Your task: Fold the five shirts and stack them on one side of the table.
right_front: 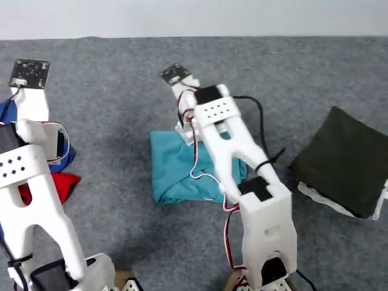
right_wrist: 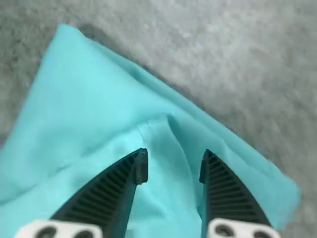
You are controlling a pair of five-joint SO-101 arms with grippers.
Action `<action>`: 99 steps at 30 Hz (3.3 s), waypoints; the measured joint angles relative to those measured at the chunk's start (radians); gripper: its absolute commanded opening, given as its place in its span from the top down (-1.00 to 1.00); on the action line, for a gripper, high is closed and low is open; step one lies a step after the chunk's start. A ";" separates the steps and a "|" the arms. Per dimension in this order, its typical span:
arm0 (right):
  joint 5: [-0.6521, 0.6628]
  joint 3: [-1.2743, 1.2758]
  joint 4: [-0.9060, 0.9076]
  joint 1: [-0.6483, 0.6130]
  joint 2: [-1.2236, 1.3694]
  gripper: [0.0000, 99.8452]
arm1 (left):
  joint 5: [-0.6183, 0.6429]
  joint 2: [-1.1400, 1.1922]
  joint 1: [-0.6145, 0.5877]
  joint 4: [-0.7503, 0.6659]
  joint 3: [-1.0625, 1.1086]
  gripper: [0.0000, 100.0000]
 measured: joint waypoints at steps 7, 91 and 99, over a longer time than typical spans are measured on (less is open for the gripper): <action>-0.003 -0.003 -0.072 0.003 0.103 0.83 | 0.000 0.000 0.000 0.000 0.000 0.99; 0.364 0.522 0.341 0.198 -0.448 0.62 | -0.002 0.000 0.000 -0.015 0.000 0.99; 0.227 0.308 0.330 0.107 -0.453 0.82 | -0.002 0.000 0.000 -0.015 0.000 0.99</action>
